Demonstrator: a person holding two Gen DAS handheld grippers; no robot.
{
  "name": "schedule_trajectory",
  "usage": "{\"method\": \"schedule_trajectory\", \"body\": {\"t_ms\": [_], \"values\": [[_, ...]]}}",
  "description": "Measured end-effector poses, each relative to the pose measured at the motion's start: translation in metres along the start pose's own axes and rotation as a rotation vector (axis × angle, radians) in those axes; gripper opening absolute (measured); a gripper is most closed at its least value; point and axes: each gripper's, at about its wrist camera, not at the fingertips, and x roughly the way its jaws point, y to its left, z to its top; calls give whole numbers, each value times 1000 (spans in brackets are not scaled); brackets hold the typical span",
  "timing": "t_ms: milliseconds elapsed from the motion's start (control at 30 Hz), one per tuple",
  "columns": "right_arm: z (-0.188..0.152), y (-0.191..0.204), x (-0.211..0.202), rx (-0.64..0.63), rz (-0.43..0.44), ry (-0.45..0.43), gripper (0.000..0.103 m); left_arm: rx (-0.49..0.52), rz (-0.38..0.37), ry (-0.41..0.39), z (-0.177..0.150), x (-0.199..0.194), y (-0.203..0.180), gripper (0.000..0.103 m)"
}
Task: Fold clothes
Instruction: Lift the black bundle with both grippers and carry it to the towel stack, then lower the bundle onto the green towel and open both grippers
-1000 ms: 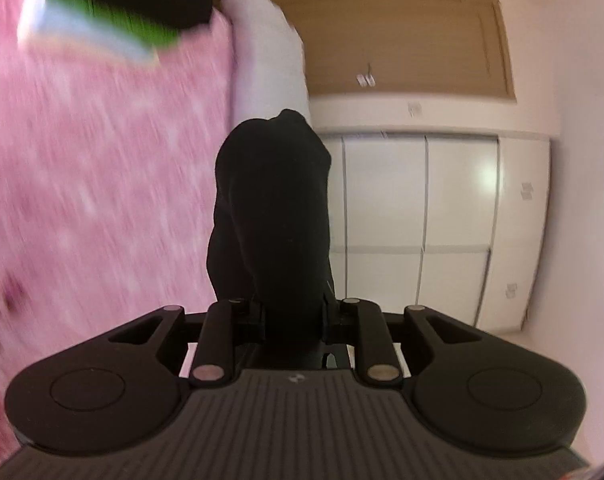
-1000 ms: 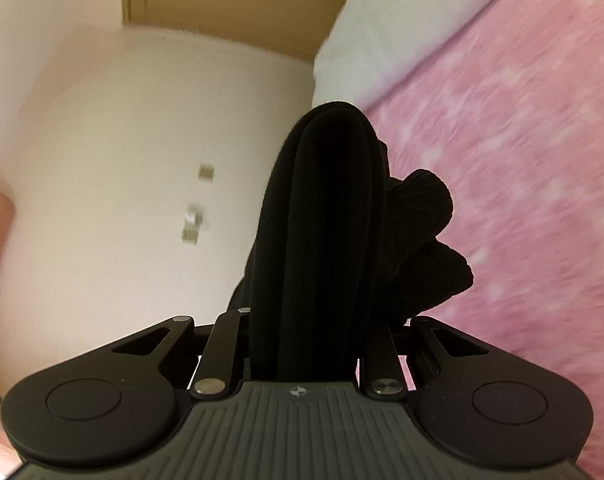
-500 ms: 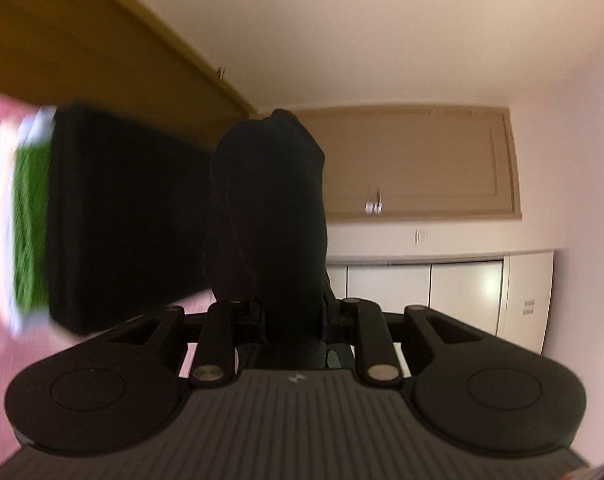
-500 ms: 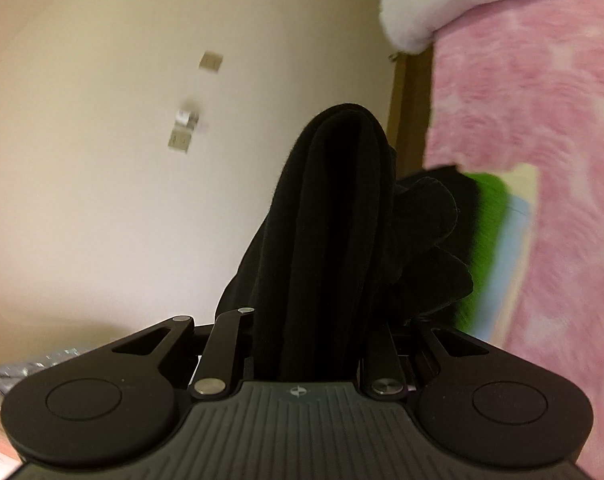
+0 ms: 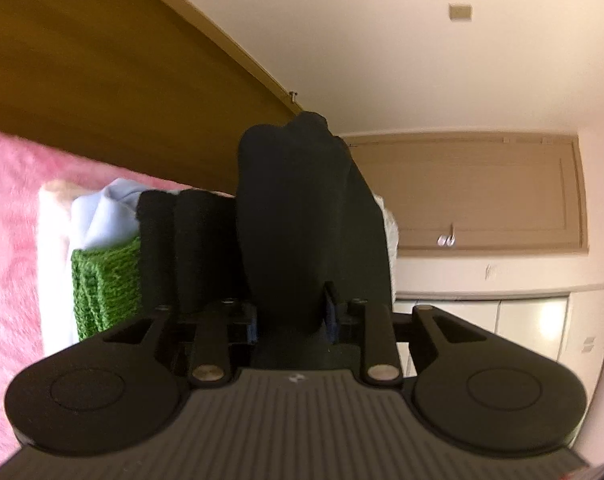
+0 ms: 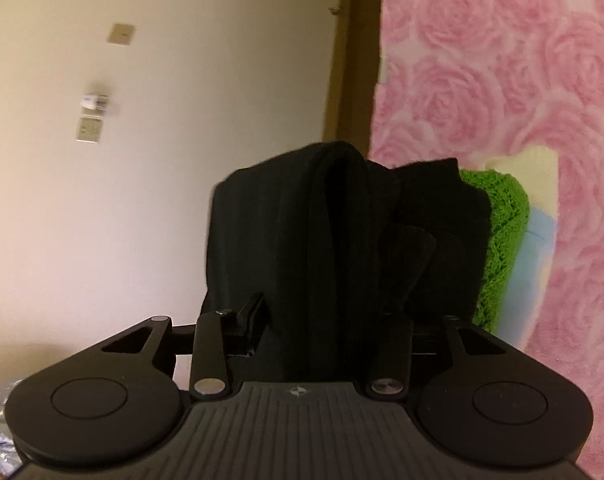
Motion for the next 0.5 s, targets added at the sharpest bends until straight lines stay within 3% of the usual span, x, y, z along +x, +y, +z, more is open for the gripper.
{"method": "schedule_trajectory", "body": {"t_ms": [100,167,233,433,500], "values": [[-7,2,-22,-12,3,-46,49,19,-10,24,-2,0,-7,26],[-6,4,-29,-53,6,-67,27,55,-20,42,-4,1,-13,24],[-5,5,-30,-79,-24,-74,26,114,3,55,-7,4,-19,24],[-8,7,-41,-91,-103,-97,34,129,75,41,2,12,-30,27],[-12,16,-55,-157,-190,-156,46,188,123,21,0,-1,-45,27]]}}
